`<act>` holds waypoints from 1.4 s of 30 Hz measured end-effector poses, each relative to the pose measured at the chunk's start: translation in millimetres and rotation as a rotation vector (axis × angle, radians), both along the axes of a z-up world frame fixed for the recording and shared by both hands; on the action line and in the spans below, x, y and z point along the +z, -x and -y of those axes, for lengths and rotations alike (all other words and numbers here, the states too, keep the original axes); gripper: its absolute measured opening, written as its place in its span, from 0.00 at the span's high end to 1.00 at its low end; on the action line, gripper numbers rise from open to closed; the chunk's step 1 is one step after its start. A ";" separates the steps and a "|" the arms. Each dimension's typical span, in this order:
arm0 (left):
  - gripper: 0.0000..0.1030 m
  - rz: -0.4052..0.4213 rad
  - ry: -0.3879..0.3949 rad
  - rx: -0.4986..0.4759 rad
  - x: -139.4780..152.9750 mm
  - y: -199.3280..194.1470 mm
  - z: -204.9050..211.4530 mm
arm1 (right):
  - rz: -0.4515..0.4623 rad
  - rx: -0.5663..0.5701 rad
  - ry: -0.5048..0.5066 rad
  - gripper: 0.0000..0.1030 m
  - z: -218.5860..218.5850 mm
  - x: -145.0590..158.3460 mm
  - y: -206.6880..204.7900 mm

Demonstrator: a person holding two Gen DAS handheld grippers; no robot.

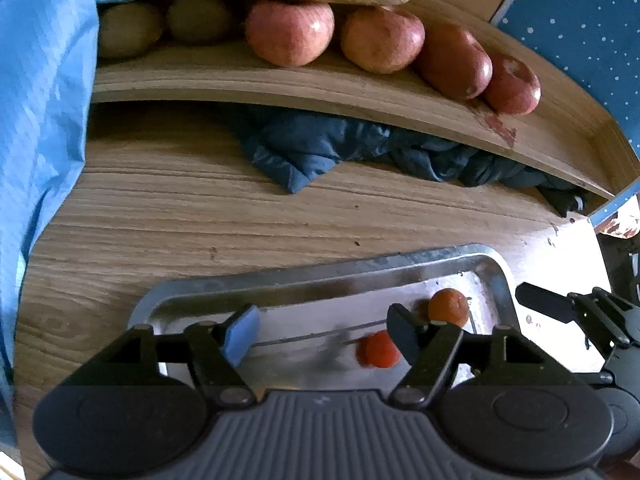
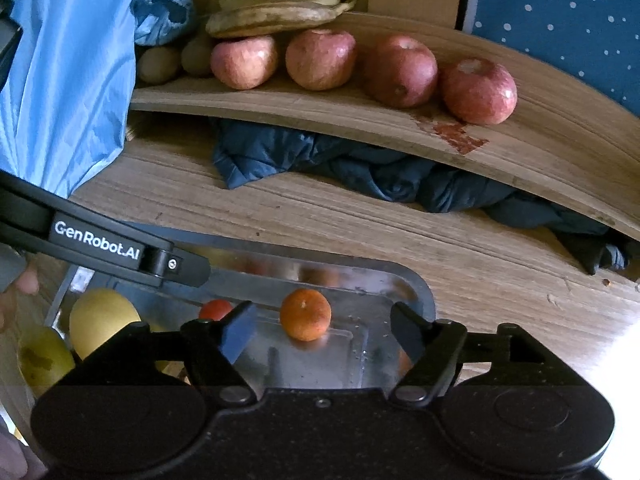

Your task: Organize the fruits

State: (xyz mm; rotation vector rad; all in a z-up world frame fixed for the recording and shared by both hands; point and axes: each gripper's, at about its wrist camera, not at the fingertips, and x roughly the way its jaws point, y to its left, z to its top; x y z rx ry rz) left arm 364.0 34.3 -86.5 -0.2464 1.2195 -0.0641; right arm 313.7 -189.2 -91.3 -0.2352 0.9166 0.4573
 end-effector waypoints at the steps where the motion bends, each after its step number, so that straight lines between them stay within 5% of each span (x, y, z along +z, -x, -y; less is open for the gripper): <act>1: 0.24 0.003 -0.003 0.001 0.6 0.1 -0.8 | -0.002 -0.006 -0.004 0.25 1.0 0.3 0.1; 11: 0.08 0.027 -0.045 0.037 5.9 4.4 -4.8 | -0.002 -0.041 -0.025 0.16 8.5 3.1 1.4; 42: 0.01 0.043 -0.108 0.111 11.7 26.3 -10.9 | 0.027 -0.104 -0.049 0.02 28.0 14.6 14.3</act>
